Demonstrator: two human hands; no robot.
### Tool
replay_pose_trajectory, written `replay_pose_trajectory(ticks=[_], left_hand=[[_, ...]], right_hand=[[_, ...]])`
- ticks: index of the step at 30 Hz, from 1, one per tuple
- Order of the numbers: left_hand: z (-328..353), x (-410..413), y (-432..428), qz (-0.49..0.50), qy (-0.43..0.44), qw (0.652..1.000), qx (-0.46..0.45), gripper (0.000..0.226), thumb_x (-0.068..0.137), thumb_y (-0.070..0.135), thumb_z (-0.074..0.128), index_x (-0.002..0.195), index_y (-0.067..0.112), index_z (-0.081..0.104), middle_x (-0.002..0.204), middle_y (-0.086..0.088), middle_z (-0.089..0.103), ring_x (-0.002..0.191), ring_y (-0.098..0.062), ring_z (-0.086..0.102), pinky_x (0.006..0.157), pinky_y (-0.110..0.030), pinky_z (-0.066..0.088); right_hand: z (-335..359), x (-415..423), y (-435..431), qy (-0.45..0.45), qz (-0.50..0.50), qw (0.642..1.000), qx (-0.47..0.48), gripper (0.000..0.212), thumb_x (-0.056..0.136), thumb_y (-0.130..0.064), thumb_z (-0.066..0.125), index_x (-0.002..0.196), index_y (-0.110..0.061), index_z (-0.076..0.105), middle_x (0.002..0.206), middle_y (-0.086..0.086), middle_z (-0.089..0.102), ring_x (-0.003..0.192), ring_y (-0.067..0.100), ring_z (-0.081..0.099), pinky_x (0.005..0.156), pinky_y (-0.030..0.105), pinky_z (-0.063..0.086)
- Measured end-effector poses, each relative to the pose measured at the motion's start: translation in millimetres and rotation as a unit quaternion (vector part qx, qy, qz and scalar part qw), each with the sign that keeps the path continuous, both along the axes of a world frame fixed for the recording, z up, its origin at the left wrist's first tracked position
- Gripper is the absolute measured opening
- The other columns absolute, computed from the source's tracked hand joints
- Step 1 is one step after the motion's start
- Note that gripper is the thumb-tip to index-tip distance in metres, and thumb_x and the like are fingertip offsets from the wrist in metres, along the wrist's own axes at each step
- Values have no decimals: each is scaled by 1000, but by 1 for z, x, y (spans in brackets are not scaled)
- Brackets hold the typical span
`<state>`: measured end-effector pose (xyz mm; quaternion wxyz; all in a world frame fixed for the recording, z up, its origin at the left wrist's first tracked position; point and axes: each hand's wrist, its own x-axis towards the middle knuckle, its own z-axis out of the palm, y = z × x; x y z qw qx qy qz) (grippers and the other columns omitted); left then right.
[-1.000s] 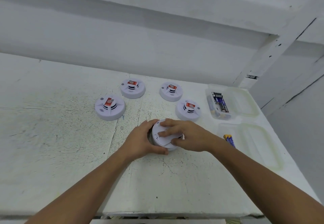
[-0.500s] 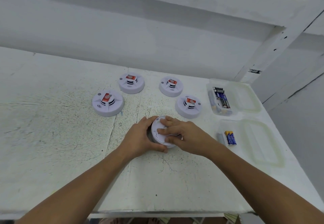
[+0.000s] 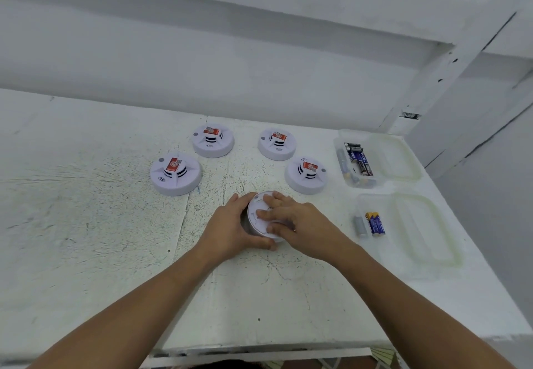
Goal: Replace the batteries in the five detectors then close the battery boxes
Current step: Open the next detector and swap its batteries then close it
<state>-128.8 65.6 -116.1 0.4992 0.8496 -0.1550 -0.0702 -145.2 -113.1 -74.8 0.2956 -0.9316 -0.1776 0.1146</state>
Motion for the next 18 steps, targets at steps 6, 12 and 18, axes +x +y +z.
replay_pose_trajectory(ticks=[6,12,18], left_hand=[[5,0,2,-3,22,1000,-14,81,36,50,92,102,67,48,102,17,62,96,-2,58,84,-31,51],[4,0,3,-2,33,999,-23,83,35,51,91,103,68,48,105,16,63,97,0,59,86,-32,51],[5,-4,4,22,84,988,-124,66,49,39,91,108,37,64,103,17,70,96,-1,65,81,-22,52]], right_hand=[[-5,-8,-12,1,-68,991,112,48,86,0,57,128,-23,58,137,-18,44,135,-6,29,108,11,27],[-12,-18,-22,-7,-38,997,61,70,75,7,53,137,-25,45,142,-21,33,137,-8,20,108,3,17],[-13,-15,-22,32,-83,984,157,58,72,-5,76,119,-34,61,137,-17,50,129,-7,40,109,16,32]])
